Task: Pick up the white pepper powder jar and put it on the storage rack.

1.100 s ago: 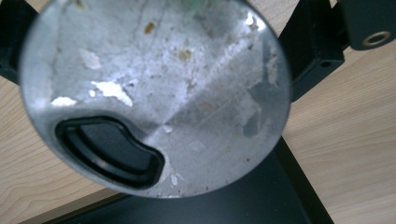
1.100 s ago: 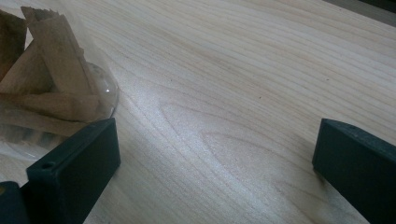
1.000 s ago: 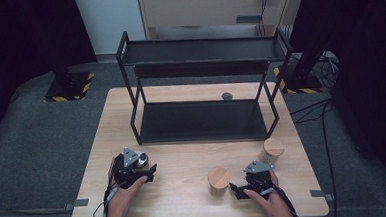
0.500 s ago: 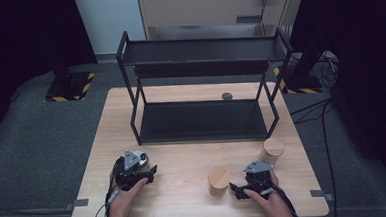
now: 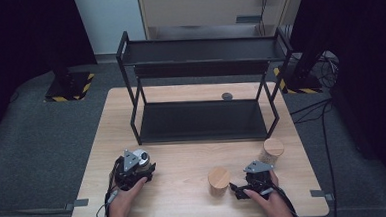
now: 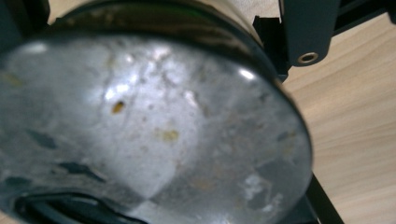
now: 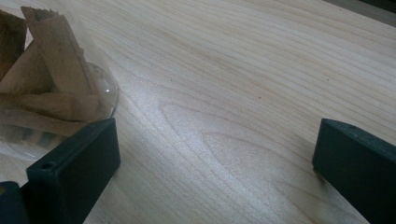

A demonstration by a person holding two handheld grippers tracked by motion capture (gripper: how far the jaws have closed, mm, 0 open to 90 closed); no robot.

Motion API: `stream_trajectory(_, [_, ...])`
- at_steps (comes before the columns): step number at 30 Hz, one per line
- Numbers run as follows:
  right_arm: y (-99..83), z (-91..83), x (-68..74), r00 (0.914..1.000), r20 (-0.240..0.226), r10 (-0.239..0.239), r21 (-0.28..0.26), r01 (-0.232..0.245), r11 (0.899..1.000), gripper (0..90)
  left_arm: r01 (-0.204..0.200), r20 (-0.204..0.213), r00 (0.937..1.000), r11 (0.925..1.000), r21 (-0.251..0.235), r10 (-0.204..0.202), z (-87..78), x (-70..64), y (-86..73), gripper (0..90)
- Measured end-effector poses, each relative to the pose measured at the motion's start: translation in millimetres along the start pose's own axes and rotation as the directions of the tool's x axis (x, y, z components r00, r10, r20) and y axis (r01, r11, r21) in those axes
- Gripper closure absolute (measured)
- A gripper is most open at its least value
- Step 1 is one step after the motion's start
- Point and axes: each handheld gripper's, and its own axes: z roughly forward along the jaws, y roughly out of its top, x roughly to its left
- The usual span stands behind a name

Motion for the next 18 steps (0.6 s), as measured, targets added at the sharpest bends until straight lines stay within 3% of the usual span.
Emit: stream_trajectory(18, [0.0, 0.0, 0.2, 1.0000, 0.001, 0.000, 0.000, 0.000, 1.000, 0.7, -0.088, 0.072, 0.9934, 0.9960, -0.011, 0.089, 0.8, 7.3, 16.5, 28.7])
